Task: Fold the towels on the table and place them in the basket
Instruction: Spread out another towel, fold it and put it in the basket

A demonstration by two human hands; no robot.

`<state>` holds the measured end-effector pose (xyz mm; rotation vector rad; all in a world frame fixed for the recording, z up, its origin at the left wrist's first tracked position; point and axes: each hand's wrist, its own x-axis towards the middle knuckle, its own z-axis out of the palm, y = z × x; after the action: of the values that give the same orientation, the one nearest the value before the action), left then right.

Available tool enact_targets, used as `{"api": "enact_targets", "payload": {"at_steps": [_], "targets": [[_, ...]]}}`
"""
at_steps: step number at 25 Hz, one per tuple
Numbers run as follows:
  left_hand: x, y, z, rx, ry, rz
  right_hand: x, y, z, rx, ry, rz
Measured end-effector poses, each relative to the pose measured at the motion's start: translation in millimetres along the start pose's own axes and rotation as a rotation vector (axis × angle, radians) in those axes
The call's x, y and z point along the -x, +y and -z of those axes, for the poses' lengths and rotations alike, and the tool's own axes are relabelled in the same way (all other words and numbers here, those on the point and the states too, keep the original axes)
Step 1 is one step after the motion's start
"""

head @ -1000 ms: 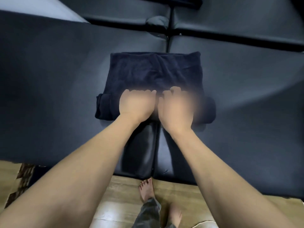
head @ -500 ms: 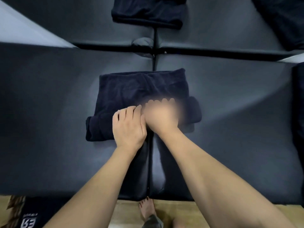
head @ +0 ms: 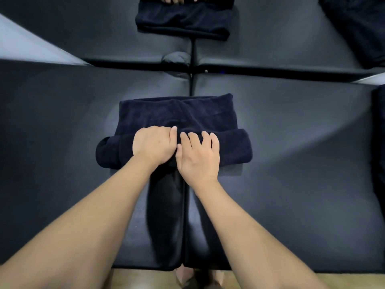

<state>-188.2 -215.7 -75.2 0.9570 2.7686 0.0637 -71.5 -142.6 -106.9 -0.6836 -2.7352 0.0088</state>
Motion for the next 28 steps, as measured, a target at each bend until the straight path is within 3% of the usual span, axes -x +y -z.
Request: {"api": "enact_targets", "payload": {"at_steps": [4, 7, 10, 14, 19, 22, 25, 26, 28], "targets": [[19.6, -2.7, -11.6, 0.031, 0.285, -0.043, -33.2, 2.8, 2.8, 0.016, -0.086, 0.019], [34.3, 6.2, -27.6, 0.075, 0.409, -0.009, -53.2, 5.3, 9.7, 0.011, -0.339, 0.055], [25.0, 9.9, -23.1, 0.032, 0.348, 0.034, -69.1, 5.9, 16.0, -0.003, -0.439, 0.052], [-10.3, 5.6, 9.6, -0.091, 0.133, -0.036, -44.7, 6.8, 14.0, -0.041, -0.212, -0.04], [-48.0, 7.5, 24.8, -0.014, -0.111, 0.013, -41.1, 3.6, 7.5, -0.045, -0.172, -0.063], [-56.3, 3.1, 27.3, 0.093, 0.019, 0.045, -82.7, 6.9, 4.5, 0.038, -0.227, -0.051], [-20.3, 1.1, 7.2, 0.063, 0.29, -0.021, -125.4, 8.2, 8.8, 0.051, -0.538, -0.039], [-10.7, 1.9, -2.8, 0.042, 0.304, -0.02, -135.1, 9.0, 7.2, 0.038, -0.614, -0.041], [-22.0, -1.9, -4.9, 0.042, 0.27, -0.026, -141.4, 9.0, 3.1, 0.008, -0.589, -0.094]]}}
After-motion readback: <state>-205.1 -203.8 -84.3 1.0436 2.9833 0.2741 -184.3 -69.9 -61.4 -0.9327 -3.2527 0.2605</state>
